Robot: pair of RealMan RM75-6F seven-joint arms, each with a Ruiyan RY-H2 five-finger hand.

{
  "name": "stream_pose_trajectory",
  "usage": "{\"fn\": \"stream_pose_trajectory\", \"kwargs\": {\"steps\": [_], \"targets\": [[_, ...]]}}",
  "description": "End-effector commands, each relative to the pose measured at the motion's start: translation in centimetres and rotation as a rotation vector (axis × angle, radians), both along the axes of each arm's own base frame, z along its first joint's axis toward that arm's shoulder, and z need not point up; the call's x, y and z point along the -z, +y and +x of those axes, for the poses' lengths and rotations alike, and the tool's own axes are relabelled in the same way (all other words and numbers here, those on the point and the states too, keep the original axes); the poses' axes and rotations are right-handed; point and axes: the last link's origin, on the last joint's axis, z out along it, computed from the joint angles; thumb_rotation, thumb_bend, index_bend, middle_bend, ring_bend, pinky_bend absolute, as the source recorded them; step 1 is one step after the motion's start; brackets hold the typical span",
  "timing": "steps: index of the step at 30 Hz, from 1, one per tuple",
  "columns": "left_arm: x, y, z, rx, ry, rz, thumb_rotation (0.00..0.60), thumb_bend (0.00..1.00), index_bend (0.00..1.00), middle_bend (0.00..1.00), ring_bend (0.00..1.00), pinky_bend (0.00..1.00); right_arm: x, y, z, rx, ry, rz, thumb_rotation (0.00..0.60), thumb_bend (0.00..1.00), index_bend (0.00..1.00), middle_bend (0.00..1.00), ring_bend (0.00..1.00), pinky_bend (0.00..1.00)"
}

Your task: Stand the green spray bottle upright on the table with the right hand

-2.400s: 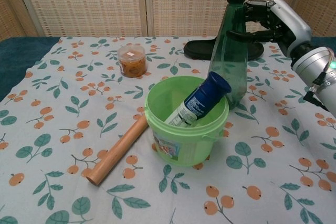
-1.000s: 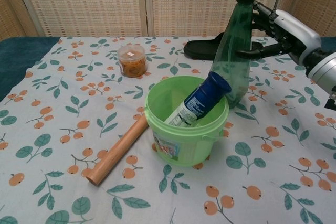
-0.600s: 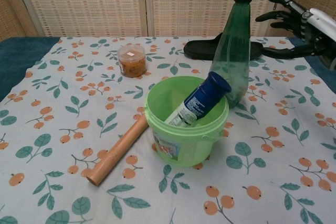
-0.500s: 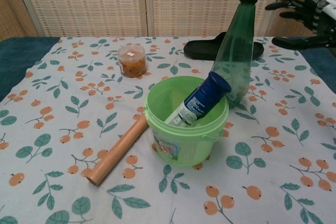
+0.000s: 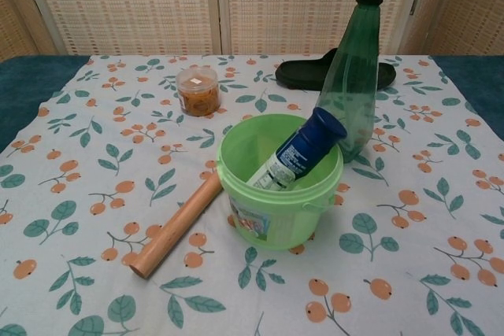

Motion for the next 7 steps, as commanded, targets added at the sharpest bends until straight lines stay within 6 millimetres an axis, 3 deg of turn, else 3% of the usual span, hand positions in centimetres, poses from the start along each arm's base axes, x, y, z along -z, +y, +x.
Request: {"fn": "stream_pose_trajectory", "kwargs": {"steps": [1,3,7], "targets": [[0.1,0.1,0.1,0.000,0.005,-0.002,0.600,0.32,0.03,0.02,0.00,0.09,-0.6,1.8,-3.6,0.294,0.392,0.054,0.517,0.24,0.15,0.19,0.00,0.00],[0.1,0.1,0.1,-0.001,0.004,0.002,0.600,0.32,0.03,0.02,0.00,0.09,0.0,1.6,-3.5,0.321,0.391,0.049,0.516,0.22,0.14,0.19,0.00,0.00],[0.2,0.1,0.1,-0.004,0.005,0.002,0.600,0.32,0.03,0.02,0.00,0.09,0.9,1.3,-3.2,0.315,0.380,0.058,0.503,0.08,0.13,0.19,0.00,0.00]]}}
